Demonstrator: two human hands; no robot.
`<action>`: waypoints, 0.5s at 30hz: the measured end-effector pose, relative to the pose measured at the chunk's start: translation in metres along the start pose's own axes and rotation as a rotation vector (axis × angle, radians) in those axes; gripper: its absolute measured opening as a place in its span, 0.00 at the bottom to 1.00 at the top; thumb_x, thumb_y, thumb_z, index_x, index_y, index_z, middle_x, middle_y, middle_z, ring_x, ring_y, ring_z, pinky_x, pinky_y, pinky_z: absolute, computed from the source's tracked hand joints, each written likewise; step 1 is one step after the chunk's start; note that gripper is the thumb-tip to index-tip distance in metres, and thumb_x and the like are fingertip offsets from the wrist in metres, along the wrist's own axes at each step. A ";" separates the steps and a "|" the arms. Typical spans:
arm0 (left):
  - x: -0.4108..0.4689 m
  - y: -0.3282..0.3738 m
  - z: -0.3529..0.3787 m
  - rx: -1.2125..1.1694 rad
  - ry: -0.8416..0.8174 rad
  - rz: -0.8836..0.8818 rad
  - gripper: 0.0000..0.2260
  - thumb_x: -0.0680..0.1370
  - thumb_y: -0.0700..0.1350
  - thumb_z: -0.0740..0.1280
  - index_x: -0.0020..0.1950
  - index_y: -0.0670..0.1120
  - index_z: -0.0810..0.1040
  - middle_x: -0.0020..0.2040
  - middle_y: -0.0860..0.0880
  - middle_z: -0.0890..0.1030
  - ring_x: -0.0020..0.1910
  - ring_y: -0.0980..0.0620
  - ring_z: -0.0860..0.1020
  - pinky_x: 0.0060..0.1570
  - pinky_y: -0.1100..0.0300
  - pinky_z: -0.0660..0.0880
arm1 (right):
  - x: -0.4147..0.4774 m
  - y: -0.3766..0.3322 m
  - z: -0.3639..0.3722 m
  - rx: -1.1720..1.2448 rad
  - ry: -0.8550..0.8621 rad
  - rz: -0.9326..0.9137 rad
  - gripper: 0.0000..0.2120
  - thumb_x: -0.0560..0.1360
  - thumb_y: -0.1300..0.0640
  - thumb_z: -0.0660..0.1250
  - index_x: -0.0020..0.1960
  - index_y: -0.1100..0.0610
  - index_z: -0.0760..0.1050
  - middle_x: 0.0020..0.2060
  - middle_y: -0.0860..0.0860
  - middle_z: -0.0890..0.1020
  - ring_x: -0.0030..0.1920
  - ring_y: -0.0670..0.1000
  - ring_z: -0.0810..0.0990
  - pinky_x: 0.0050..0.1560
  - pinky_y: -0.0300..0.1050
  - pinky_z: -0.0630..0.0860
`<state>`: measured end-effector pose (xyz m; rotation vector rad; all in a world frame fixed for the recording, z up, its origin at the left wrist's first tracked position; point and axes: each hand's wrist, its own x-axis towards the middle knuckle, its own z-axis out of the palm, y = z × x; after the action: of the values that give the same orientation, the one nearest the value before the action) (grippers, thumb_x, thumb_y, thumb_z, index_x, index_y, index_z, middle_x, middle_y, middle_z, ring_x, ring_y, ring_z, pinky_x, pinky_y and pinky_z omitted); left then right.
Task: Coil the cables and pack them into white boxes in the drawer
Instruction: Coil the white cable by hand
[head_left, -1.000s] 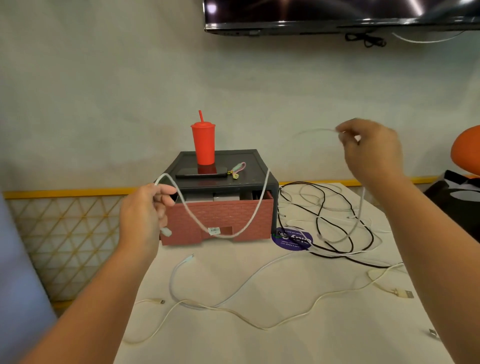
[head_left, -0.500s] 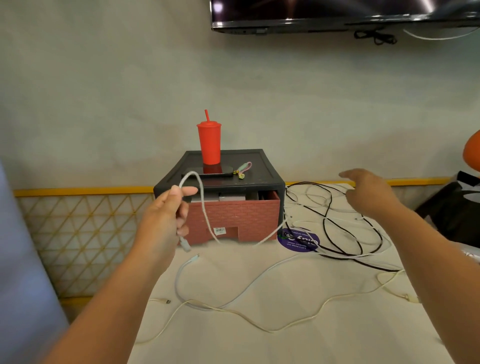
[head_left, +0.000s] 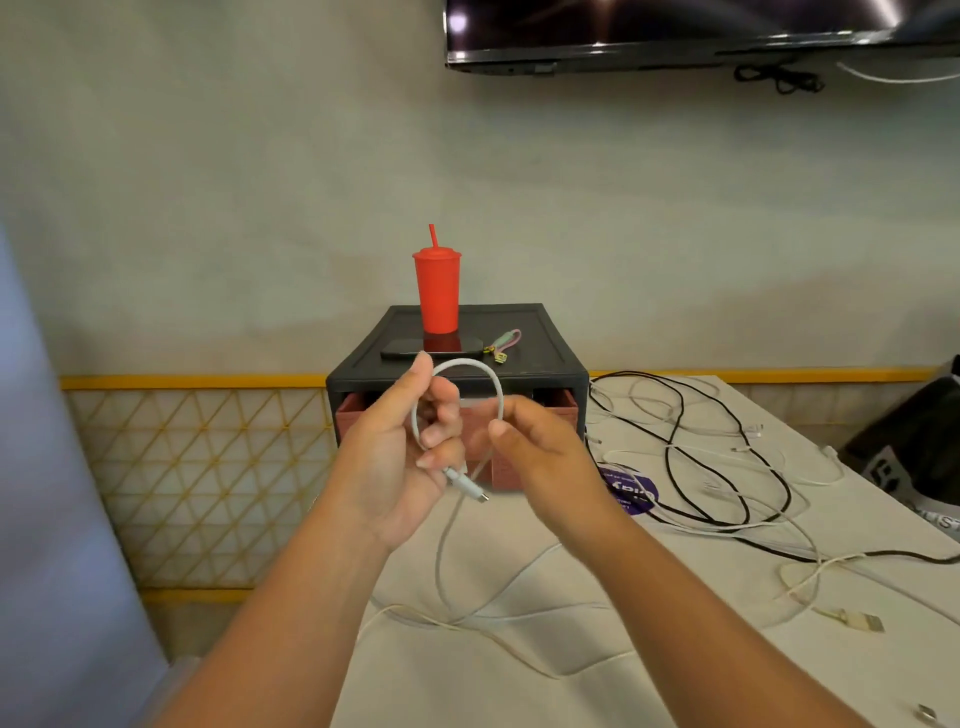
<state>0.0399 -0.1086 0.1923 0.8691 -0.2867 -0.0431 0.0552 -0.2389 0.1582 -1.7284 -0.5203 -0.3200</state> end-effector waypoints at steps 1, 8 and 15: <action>0.000 0.002 0.000 -0.035 -0.011 0.008 0.15 0.71 0.51 0.62 0.29 0.44 0.79 0.27 0.51 0.70 0.22 0.59 0.63 0.18 0.71 0.59 | -0.002 0.003 0.006 0.033 0.042 0.025 0.10 0.79 0.63 0.57 0.54 0.57 0.76 0.35 0.50 0.78 0.37 0.42 0.77 0.45 0.33 0.73; 0.002 0.004 -0.012 -0.035 -0.030 0.100 0.13 0.77 0.43 0.58 0.60 0.46 0.75 0.39 0.54 0.80 0.32 0.58 0.75 0.36 0.62 0.75 | -0.019 0.014 0.027 0.238 -0.027 0.263 0.14 0.81 0.62 0.54 0.51 0.50 0.76 0.24 0.46 0.69 0.21 0.42 0.66 0.24 0.37 0.70; 0.004 0.004 0.001 0.331 -0.038 0.292 0.13 0.80 0.38 0.55 0.57 0.52 0.73 0.47 0.56 0.84 0.55 0.59 0.80 0.56 0.64 0.73 | -0.028 0.003 0.022 -0.060 -0.188 0.211 0.13 0.81 0.59 0.55 0.48 0.49 0.76 0.19 0.44 0.69 0.22 0.39 0.66 0.28 0.28 0.63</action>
<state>0.0429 -0.1070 0.1969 1.1468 -0.4620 0.2663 0.0314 -0.2224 0.1370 -1.8642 -0.4620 -0.0228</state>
